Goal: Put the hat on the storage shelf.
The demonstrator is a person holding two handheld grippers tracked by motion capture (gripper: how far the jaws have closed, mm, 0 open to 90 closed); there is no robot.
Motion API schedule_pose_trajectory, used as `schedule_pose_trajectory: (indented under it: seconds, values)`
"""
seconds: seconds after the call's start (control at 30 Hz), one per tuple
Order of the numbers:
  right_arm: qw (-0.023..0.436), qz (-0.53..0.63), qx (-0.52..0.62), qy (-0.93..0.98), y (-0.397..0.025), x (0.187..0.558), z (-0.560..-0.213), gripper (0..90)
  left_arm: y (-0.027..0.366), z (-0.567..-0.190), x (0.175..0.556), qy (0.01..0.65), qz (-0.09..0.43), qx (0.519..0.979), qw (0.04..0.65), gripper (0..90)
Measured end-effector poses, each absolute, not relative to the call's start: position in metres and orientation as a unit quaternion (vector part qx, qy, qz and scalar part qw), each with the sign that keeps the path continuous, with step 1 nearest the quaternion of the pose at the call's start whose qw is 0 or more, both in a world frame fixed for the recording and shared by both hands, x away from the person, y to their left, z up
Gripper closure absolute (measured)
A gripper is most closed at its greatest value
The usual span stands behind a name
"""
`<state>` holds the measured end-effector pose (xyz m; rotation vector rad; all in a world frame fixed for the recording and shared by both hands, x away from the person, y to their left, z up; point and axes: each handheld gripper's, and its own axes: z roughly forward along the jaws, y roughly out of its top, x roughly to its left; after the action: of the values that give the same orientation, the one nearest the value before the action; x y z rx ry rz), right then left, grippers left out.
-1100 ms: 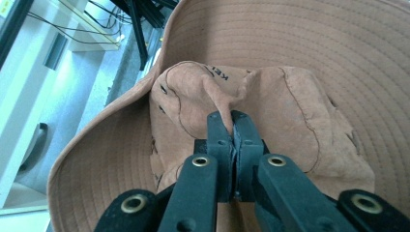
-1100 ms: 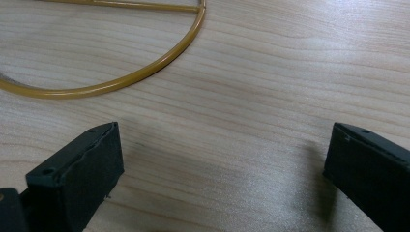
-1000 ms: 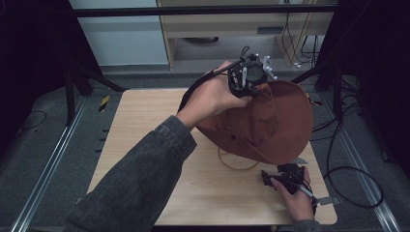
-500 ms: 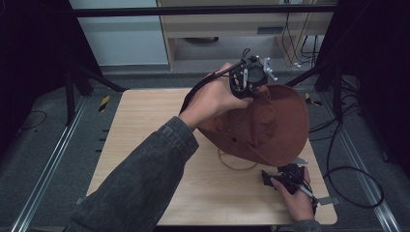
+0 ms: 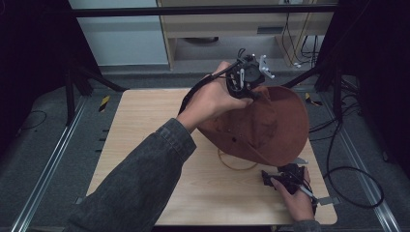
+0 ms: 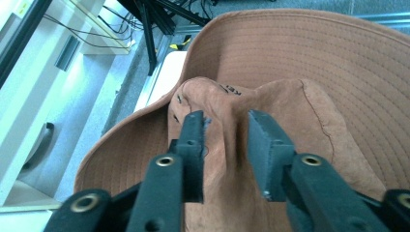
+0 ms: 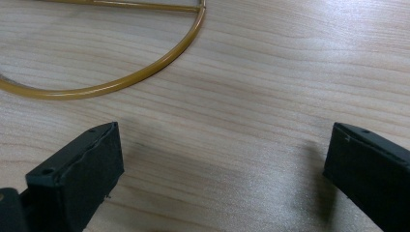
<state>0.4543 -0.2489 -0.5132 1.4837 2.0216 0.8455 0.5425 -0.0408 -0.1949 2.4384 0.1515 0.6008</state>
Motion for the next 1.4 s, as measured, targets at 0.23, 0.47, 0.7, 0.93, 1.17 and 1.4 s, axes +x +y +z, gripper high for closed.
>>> schedule_pose_trajectory:
  seconds: [0.23,0.47,0.7,0.93,1.17,1.4]
  values:
    - [0.245,0.312,0.545,0.739,-0.248,0.454,-0.513,0.4,-0.034,-0.195,0.539,0.069,0.215,0.92,0.319,45.1]
    - [0.245,0.312,0.545,0.739,-0.248,0.454,-0.513,0.4,-0.024,-0.191,0.535,0.081,0.213,0.914,0.335,25.8]
    - [0.245,0.312,0.545,0.739,-0.248,0.454,-0.513,0.4,-0.008,-0.191,0.534,0.104,0.201,0.91,0.348,14.2]
    - [0.245,0.312,0.545,0.739,-0.248,0.454,-0.513,0.4,0.013,-0.189,0.531,0.116,0.204,0.907,0.348,8.8]
    - [0.245,0.312,0.545,0.738,-0.248,0.454,-0.513,0.4,0.047,-0.192,0.527,0.133,0.199,0.899,0.368,8.1]
    - [0.244,0.312,0.545,0.739,-0.248,0.454,-0.513,0.4,0.078,-0.198,0.52,0.145,0.207,0.895,0.367,7.4]
